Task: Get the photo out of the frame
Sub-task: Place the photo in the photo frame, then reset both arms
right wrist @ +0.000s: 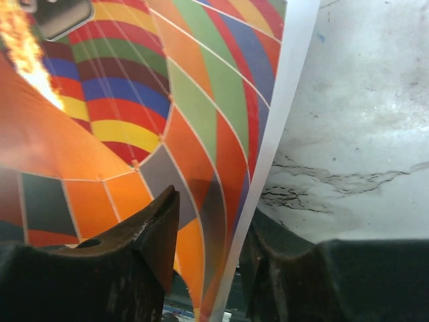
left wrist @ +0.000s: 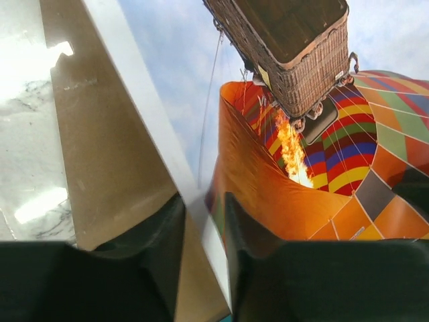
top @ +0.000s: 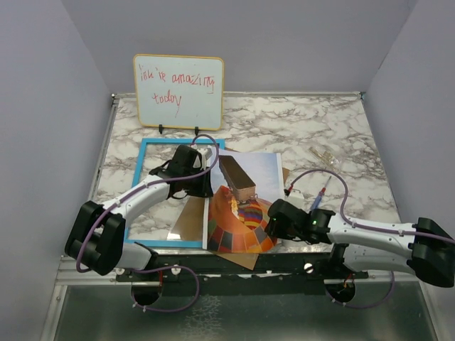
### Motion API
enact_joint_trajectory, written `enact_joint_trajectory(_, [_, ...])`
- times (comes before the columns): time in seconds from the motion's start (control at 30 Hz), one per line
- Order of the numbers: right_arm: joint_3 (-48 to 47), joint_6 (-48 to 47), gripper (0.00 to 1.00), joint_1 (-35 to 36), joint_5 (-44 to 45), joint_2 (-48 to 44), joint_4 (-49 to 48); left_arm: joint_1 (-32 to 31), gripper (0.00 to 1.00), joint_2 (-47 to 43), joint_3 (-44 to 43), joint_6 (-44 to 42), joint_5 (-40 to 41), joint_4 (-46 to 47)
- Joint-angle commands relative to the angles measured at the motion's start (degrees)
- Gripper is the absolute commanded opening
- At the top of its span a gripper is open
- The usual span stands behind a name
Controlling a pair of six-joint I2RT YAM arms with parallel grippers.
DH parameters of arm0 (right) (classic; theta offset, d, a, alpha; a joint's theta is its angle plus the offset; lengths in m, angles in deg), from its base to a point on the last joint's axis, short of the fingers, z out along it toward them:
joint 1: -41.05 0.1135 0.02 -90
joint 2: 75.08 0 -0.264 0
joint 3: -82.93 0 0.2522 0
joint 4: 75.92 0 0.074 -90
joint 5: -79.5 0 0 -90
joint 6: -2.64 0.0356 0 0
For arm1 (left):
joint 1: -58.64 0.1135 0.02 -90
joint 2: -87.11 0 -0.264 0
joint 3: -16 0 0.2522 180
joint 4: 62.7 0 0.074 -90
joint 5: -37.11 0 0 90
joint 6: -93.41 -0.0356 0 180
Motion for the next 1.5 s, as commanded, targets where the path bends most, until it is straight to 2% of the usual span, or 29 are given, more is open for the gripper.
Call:
enact_joint_trajectory(0.0, [-1.1, -0.6, 0.47, -0.2, 0.8, -3.0, 1.9, 0.2, 0.22, 1.7, -2.7, 0.2, 0.8, 1.6])
enact_joint_trajectory(0.1, [-1.3, -0.8, 0.57, -0.2, 2.5, -5.3, 5.1, 0.4, 0.03, 3.0, -3.6, -0.3, 1.6, 1.0])
enact_joint_trajectory(0.13, [-1.6, -0.9, 0.59, -0.2, 3.1, -6.0, 6.3, 0.5, 0.01, 3.1, -3.9, -0.5, 2.5, 0.6])
enact_joint_trajectory(0.3, [-4.7, 1.2, 0.72, -0.2, 8.2, -8.5, 16.2, 0.7, 0.0, 3.4, -5.1, -1.6, 8.9, -1.2])
enact_joint_trajectory(0.4, [-10.4, 2.4, 0.77, -0.2, 13.3, -9.0, 23.7, 0.8, 0.0, 3.6, -5.6, -1.6, 9.5, -1.4])
enact_joint_trajectory(0.43, [-12.6, 1.5, 0.78, -0.2, 14.7, -8.9, 25.6, 0.8, 0.05, 3.9, -5.6, -2.0, 8.9, -1.5])
enact_joint_trajectory(0.5, [-16.2, -1.5, 0.81, -0.2, 17.2, -8.6, 26.5, 0.8, 0.21, 4.9, -5.9, -3.0, 7.5, -2.5])
enact_joint_trajectory(0.63, [-22.9, -6.0, 0.83, -0.3, 21.8, -5.7, 28.8, 0.8, 0.74, 1.6, -4.3, -1.2, 11.4, -2.7])
enact_joint_trajectory(0.73, [-27.9, -7.6, 0.85, -1.1, 25.3, -2.6, 31.3, 0.8, 0.86, -3.3, -4.0, 0.2, 17.4, -2.8])
enact_joint_trajectory(0.83, [-30.3, -13.9, 0.86, -4.8, 23.2, -0.2, 28.2, 0.7, 0.9, -8.7, -3.9, 1.5, 21.7, -2.3])
enact_joint_trajectory(0.93, [-30.4, -23.2, 0.87, -12.7, 16.9, 1.0, 21.9, 0.7, 0.99, -14.7, -3.1, 2.4, 23.4, -0.9])
enact_joint_trajectory(1.0, [-30.1, -28.9, 0.89, -23.6, 8.3, 1.4, 17.6, 0.7, 0.99, -18.5, -2.9, 2.2, 25.2, -0.6])
enact_joint_trajectory(1.07, [-29.3, -33.4, 0.92, -35.3, -4.8, 1.3, 13.3, 0.7, 0.99, -22.3, -2.4, 2.1, 27.0, -0.6])
enact_joint_trajectory(1.13, [-29.1, -33.9, 0.93, -42.4, -9.8, 0.9, 11.5, 0.7, 0.99, -26.0, -1.1, 2.1, 29.1, -0.6])
enact_joint_trajectory(1.3, [-29.8, -35.8, 0.95, -43.2, -5.5, -3.4, 9.7, 0.7, 0.99, -34.8, 5.0, 1.9, 33.7, -0.6])
enact_joint_trajectory(1.33, [-29.9, -35.5, 1.0, -46.6, -11.8, -3.3, 8.9, 0.7, 0.99, -36.0, 5.2, 1.7, 37.0, -0.8])
enact_joint_trajectory(1.47, [-25.0, -34.1, 1.0, -51.9, -12.8, -7.2, 4.6, 0.7, 0.99, -33.9, 4.5, 2.0, 38.4, -1.5])
